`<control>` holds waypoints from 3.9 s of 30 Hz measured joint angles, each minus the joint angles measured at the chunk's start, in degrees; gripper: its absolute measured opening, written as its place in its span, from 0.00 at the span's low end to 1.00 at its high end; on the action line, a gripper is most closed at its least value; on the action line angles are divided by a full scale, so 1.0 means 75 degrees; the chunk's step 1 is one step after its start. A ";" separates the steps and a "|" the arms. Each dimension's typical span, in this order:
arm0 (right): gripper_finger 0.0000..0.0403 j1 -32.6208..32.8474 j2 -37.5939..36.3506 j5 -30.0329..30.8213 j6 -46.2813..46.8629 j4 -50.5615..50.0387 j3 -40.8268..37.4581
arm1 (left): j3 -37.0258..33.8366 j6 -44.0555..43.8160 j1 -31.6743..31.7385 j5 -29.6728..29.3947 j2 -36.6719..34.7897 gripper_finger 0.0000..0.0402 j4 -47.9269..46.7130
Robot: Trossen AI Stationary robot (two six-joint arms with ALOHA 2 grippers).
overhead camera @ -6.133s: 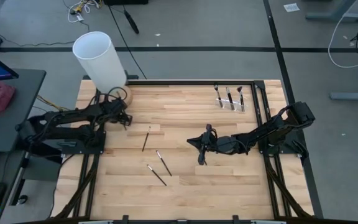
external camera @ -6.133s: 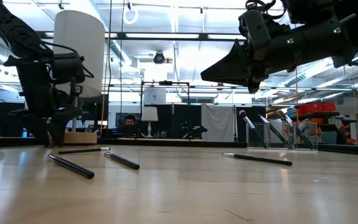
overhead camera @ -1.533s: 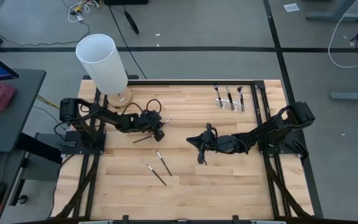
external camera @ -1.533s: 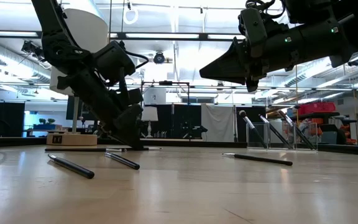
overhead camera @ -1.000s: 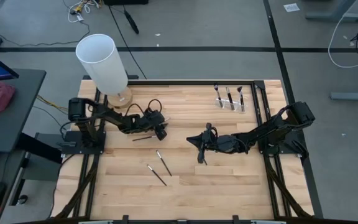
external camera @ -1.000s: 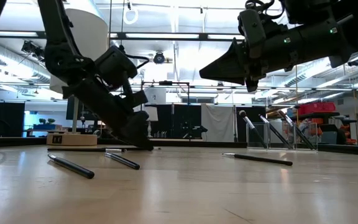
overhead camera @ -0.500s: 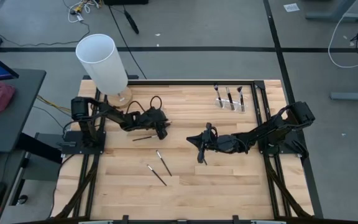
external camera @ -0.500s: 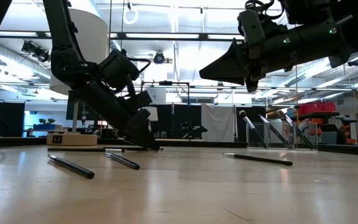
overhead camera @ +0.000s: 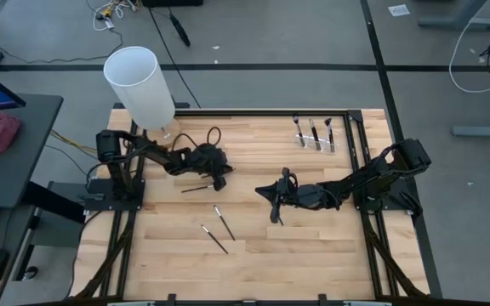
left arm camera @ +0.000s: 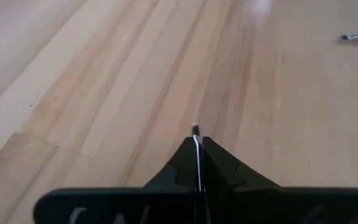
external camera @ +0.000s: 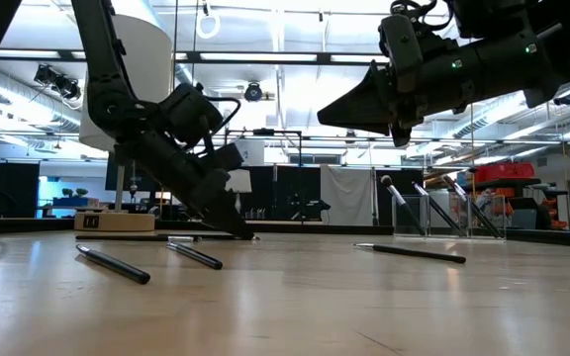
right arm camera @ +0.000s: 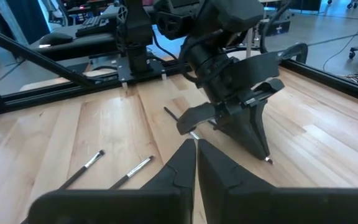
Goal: Put items in baskets/containers
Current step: Put the eyeshadow brush into the transparent organizer
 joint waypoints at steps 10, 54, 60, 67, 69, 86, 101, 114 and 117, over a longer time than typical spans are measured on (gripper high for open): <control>0.05 0.0070 0.0000 -0.0023 -0.0003 0.0000 0.0000 | -0.0068 -0.0321 0.0017 0.0329 -0.0406 0.02 -0.0153; 0.05 -0.0283 0.0000 0.0006 -0.0070 -0.0111 0.0000 | -0.0023 -0.1309 -0.1524 -0.3437 -0.1308 0.32 -0.2141; 0.05 -0.0280 0.0000 0.0003 -0.0068 -0.0110 0.0000 | -0.0040 -0.1292 -0.1644 -0.3477 -0.1422 0.29 -0.2155; 0.05 -0.0280 0.0000 0.0002 -0.0067 -0.0154 0.0000 | -0.0052 -0.1625 -0.1677 -0.3718 -0.2589 0.33 -0.3025; 0.05 -0.0280 0.0000 0.0000 -0.0067 -0.0166 0.0000 | -0.0058 -0.1935 -0.1616 -0.3811 -0.2950 0.37 -0.3411; 0.05 -0.0271 0.0000 -0.0063 -0.0009 -0.0157 0.0000 | -0.0023 -0.3397 -0.1803 -0.4171 -0.1946 0.55 -0.3934; 0.05 -0.0271 0.0000 -0.0085 -0.0006 -0.0149 0.0000 | -0.1012 -0.2902 -0.1754 -0.3535 -0.1317 0.03 -0.1306; 0.05 -0.0254 0.0000 -0.0085 0.0183 -0.0052 0.0000 | -0.1429 -0.2421 -0.1582 -0.2274 -0.1230 0.02 0.0280; 0.05 -0.0248 0.0000 -0.0087 0.0198 -0.0052 0.0000 | -0.1389 -0.2269 -0.1509 -0.2261 -0.1230 0.02 0.0347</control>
